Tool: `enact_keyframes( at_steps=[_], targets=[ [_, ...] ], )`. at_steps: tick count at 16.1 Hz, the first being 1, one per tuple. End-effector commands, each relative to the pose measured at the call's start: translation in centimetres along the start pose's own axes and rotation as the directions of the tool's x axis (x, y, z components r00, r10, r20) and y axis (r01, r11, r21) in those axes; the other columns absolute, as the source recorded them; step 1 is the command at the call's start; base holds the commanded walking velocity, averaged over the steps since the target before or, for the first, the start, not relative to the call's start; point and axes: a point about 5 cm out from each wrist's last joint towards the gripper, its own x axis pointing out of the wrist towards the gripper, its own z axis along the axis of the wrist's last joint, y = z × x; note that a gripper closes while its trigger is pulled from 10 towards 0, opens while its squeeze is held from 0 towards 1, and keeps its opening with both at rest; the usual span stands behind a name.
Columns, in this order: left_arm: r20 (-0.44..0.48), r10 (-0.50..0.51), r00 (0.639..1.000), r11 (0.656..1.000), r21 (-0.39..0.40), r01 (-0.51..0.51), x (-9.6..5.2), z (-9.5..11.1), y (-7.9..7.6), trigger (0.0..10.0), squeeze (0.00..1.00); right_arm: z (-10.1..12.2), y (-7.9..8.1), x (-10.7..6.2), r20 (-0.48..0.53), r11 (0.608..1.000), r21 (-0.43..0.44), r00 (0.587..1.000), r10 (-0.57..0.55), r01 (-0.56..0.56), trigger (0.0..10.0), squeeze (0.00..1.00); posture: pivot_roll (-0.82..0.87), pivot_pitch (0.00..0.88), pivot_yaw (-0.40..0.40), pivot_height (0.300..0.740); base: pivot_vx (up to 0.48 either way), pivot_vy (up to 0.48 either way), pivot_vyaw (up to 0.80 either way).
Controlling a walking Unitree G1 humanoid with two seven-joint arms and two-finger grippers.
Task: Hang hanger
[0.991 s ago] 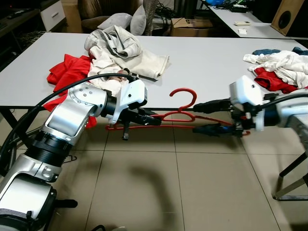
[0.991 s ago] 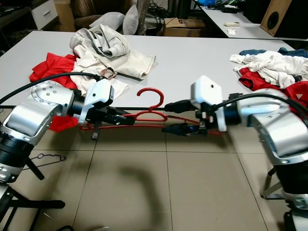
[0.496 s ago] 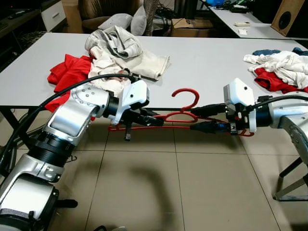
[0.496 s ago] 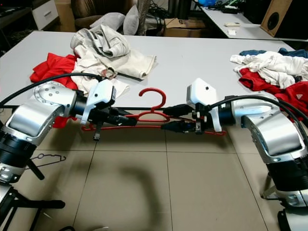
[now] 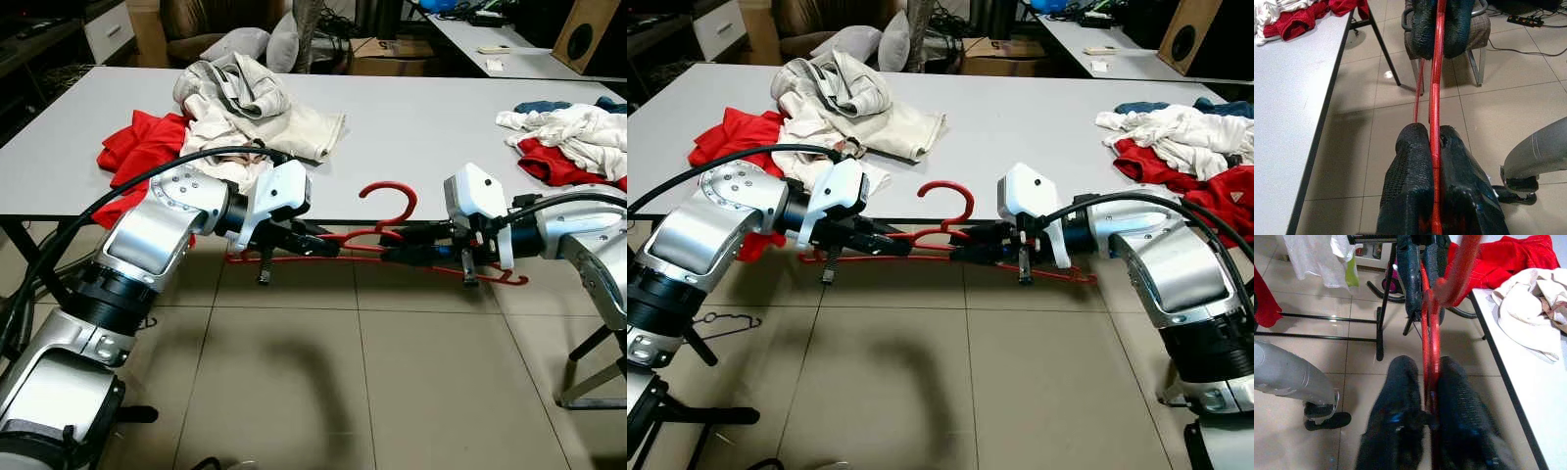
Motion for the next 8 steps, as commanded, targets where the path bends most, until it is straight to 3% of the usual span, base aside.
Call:
enact_keyframes(
  at_steps=[1, 4, 5, 6, 7, 8],
  targets=[
    [-0.005, -0.009, 1.000, 0.999, 0.041, 0.009, 0.06, 0.92, 0.20, 0.0, 0.00, 0.38, -0.12, 0.06, 0.004, 1.000, -0.019, 1.000, 0.010, -0.009, 0.0, 0.00, -0.03, 0.000, 0.002, 0.740, 0.000, 0.000, 0.00],
    [0.003, 0.000, 1.000, 0.999, 0.040, 0.000, 0.00, 0.98, 0.25, 0.0, 0.00, 0.29, 0.00, -0.01, 0.010, 1.000, -0.013, 1.000, 0.006, -0.006, 0.0, 0.00, -0.03, 0.000, 0.006, 0.740, 0.000, 0.000, 0.00],
    [0.026, 0.036, 0.999, 0.999, 0.016, -0.036, -0.14, 1.19, 0.58, 10.0, 0.00, 0.25, 0.12, -0.03, 0.013, 1.000, -0.009, 1.000, 0.007, -0.007, 0.0, 0.00, -0.03, 0.000, 0.006, 0.740, 0.000, 0.000, 0.00],
    [0.037, 0.030, 0.999, 1.000, -0.002, -0.030, -0.18, 1.28, 0.61, 10.0, 0.07, 0.21, 0.14, -0.06, 0.013, 1.000, -0.007, 1.000, 0.007, -0.007, 0.0, 0.00, -0.04, 0.000, 0.009, 0.740, 0.000, 0.000, 0.00],
    [0.072, 0.024, 0.997, 1.000, -0.018, -0.023, -0.34, 1.59, 0.63, 10.0, 0.98, 0.13, 0.24, -0.13, 0.010, 1.000, -0.003, 1.000, 0.006, -0.006, 0.0, 0.00, -0.04, 0.000, 0.009, 0.740, 0.000, 0.000, 0.00],
    [0.109, 0.031, 0.994, 0.999, -0.027, -0.028, -0.44, 1.89, 0.69, 10.0, 1.00, 0.04, 0.30, -0.22, 0.007, 1.000, 0.000, 1.000, 0.004, -0.004, 0.0, 0.00, -0.04, 0.000, 0.010, 0.740, 0.000, 0.000, 0.00]
  ],
)
